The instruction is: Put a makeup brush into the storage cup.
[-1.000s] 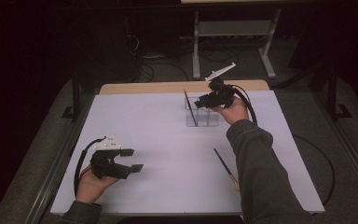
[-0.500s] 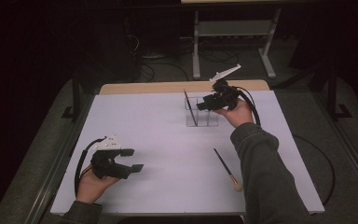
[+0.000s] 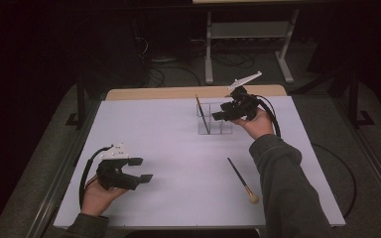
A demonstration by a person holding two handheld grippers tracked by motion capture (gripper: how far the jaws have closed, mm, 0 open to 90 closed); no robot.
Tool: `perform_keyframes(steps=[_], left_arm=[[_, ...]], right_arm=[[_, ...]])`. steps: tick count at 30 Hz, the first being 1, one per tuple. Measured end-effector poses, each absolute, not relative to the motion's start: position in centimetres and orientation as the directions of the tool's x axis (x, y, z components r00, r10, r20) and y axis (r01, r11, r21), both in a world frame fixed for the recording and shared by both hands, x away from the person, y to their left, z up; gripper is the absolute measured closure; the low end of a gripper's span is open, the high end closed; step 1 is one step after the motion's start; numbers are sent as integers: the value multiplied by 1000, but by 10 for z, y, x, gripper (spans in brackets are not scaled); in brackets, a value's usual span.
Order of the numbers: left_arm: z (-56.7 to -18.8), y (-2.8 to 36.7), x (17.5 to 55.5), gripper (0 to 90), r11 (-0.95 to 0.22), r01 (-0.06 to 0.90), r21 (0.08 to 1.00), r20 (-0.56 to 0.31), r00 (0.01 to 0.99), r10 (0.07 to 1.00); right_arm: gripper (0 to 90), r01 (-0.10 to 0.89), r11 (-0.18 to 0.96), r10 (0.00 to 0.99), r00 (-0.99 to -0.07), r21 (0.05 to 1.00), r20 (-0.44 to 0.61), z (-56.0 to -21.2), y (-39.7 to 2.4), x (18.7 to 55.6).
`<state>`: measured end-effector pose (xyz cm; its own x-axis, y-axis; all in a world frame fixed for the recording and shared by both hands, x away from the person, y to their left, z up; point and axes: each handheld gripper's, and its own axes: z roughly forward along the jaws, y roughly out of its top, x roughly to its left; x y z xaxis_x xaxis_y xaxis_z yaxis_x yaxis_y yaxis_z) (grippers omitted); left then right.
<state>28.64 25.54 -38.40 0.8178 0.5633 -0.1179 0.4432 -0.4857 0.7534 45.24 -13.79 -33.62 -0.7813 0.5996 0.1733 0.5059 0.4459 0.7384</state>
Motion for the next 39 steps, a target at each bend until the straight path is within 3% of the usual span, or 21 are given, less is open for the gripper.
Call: perform_keyframes(steps=[39], left_arm=[[-385,246,287,272,-498,429,754,-110,829,548]], right_arm=[[332,504,458,599,-784,732,165,-341,-164,408]])
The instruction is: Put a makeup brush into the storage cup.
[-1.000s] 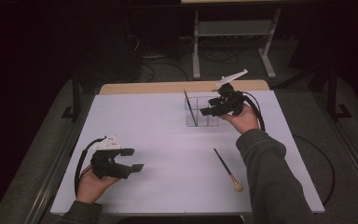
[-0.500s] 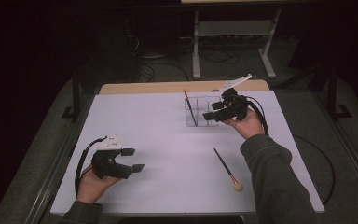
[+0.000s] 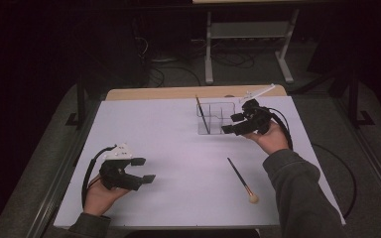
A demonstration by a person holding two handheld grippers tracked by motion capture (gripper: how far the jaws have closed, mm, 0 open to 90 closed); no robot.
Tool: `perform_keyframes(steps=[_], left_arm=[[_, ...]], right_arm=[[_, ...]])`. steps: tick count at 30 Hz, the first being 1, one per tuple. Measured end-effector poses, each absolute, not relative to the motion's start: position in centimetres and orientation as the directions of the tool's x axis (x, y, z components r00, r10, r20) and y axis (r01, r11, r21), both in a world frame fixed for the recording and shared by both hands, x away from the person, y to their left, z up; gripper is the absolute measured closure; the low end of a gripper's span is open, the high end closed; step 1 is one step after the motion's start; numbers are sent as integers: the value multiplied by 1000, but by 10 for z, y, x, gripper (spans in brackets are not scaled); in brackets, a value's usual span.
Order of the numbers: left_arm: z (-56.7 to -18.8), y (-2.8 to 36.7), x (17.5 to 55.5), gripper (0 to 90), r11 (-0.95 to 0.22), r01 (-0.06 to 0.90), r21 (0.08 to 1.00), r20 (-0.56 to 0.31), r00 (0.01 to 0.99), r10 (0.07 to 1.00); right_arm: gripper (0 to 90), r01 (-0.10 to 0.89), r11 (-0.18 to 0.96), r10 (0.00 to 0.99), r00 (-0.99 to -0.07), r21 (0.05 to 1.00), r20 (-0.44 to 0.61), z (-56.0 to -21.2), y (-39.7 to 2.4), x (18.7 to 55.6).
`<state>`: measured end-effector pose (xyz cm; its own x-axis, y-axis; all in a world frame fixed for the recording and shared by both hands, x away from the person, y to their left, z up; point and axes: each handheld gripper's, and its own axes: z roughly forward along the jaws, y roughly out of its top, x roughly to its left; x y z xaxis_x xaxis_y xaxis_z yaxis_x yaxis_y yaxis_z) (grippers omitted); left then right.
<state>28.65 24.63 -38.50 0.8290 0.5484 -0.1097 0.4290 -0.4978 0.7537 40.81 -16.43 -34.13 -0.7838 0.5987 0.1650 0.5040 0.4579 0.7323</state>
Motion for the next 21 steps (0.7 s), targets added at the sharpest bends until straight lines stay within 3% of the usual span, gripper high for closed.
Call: perform_keyframes(steps=[21], left_arm=[[-386,242,286,268,-517,419,746,-95,836,540]], right_arm=[[334,531,410,635,-750,742,186,-350,-192,382]])
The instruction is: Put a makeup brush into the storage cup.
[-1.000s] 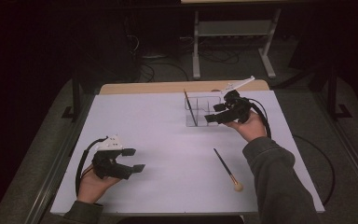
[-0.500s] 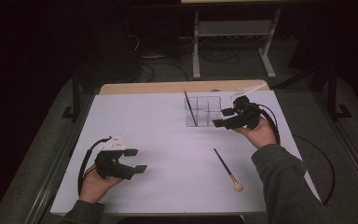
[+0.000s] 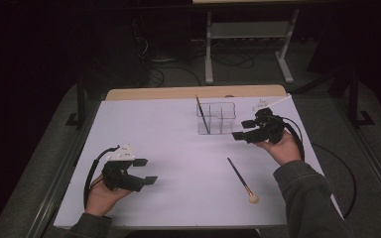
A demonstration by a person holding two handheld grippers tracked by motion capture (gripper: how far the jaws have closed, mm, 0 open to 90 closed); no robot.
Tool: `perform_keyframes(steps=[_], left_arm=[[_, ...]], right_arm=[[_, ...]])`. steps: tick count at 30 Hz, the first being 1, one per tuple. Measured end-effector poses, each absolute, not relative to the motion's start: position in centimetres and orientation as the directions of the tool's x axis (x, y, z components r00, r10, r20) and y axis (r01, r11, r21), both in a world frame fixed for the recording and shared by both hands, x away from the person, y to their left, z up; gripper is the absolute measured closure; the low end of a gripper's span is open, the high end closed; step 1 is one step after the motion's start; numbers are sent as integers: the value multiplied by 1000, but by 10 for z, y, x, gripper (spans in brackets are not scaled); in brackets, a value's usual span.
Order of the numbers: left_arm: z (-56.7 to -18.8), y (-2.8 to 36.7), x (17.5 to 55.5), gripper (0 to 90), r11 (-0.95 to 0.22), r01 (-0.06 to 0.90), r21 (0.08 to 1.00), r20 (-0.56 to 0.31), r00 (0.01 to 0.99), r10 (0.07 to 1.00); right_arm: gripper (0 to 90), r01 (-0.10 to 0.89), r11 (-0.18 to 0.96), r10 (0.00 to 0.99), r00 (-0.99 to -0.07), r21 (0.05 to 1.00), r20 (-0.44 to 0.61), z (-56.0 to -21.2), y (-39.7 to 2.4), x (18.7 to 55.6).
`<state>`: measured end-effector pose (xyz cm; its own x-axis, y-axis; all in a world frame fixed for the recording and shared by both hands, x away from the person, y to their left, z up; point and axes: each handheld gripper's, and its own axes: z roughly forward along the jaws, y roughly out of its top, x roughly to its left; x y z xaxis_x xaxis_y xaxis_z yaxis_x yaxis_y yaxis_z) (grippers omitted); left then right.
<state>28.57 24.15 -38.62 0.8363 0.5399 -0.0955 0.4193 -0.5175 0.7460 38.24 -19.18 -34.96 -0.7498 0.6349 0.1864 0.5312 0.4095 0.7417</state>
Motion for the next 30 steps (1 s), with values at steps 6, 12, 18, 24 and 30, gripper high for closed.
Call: perform_keyframes(steps=[6,12,18,24,30], left_arm=[[-386,241,285,267,-515,421,747,-97,835,542],[-385,242,285,267,-519,416,747,-91,837,540],[-385,243,285,267,-515,418,749,-93,835,542],[-385,243,284,267,-505,418,755,-96,833,546],[-384,243,284,267,-505,415,757,-91,832,547]], right_arm=[[339,529,418,639,-749,739,175,-355,-195,375],[341,545,420,646,-741,725,183,-356,-196,369],[341,547,419,649,-738,725,182,-356,-199,362],[340,553,415,657,-731,722,182,-358,-201,356],[336,551,423,658,-733,719,174,-359,-202,350]])
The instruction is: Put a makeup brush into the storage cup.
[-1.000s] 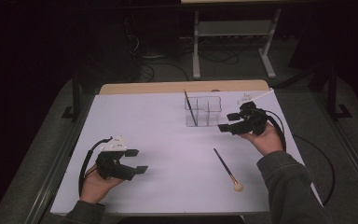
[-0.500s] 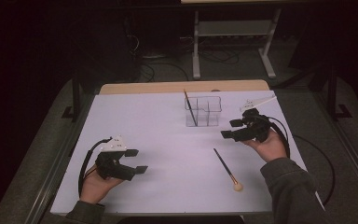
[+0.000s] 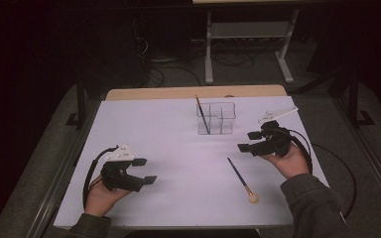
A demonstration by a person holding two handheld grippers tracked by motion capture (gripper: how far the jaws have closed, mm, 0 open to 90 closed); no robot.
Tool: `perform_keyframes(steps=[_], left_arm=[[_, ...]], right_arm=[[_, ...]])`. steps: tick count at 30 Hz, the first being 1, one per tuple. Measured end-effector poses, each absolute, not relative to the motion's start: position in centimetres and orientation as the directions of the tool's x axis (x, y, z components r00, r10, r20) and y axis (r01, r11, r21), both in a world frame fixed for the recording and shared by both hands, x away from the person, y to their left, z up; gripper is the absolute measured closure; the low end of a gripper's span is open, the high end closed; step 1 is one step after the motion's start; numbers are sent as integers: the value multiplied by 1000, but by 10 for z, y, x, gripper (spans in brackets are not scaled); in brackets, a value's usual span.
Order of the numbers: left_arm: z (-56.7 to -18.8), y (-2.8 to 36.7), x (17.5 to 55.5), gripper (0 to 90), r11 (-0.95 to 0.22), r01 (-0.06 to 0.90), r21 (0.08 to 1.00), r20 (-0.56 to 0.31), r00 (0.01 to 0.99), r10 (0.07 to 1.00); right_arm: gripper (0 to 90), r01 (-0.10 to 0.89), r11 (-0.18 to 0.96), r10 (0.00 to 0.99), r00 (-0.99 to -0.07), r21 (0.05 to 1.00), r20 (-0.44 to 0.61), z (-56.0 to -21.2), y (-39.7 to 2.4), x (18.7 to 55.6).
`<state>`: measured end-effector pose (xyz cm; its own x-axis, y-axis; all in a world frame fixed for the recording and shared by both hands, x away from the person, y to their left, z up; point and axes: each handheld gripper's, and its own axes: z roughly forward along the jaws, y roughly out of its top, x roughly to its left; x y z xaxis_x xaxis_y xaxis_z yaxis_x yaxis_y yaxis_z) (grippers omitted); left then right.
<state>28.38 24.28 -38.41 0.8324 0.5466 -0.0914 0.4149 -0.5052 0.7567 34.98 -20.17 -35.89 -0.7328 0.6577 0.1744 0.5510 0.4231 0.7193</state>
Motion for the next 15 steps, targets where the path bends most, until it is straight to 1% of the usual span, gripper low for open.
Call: perform_keyframes(steps=[15], left_arm=[[-384,243,283,267,-500,414,761,-92,831,548]], right_arm=[[336,555,427,661,-730,714,172,-365,-201,335]])
